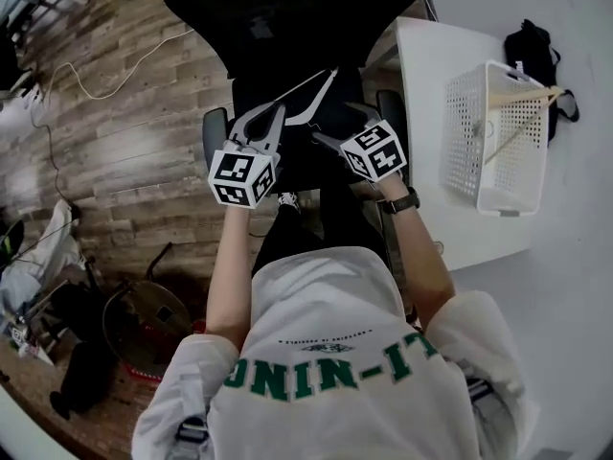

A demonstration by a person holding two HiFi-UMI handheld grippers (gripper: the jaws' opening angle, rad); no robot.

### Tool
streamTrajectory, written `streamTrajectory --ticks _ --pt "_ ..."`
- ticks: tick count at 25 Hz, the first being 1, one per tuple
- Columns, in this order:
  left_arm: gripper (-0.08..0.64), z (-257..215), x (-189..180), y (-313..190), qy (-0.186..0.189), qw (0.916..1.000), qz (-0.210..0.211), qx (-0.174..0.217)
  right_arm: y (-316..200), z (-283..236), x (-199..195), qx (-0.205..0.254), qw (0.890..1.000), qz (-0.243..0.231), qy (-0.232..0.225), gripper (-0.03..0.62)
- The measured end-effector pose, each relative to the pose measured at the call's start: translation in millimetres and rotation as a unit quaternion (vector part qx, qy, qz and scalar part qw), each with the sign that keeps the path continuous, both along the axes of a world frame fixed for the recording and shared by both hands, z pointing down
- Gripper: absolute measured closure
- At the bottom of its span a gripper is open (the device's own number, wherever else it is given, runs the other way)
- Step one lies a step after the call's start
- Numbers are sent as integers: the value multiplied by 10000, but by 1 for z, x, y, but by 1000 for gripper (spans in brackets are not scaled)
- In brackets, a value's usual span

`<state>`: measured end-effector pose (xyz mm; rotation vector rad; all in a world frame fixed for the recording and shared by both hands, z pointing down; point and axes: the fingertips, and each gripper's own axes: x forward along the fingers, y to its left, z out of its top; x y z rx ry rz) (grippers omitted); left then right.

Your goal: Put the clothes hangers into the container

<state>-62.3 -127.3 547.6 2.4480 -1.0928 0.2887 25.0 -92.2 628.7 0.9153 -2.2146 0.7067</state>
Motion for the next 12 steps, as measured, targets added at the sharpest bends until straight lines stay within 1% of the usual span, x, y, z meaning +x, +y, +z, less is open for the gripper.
streamTrajectory --ticks 3,6,9,12 --pt "557 33 -13 -3 -53 9997 -153 -184 -4 46 -24 -54 9981 -589 185 212" --pt "557 64 -25 -9 -75 9990 -310 -309 -3 101 -42 -213 9909 -1272 393 213" --pt "557 97 -34 -17 -132 9980 -462 -413 -3 163 -45 -465 9795 -1817 733 221" --pt "557 126 -42 -27 -154 9967 -599 -525 -5 222 -39 -868 9634 -2262 1144 238"
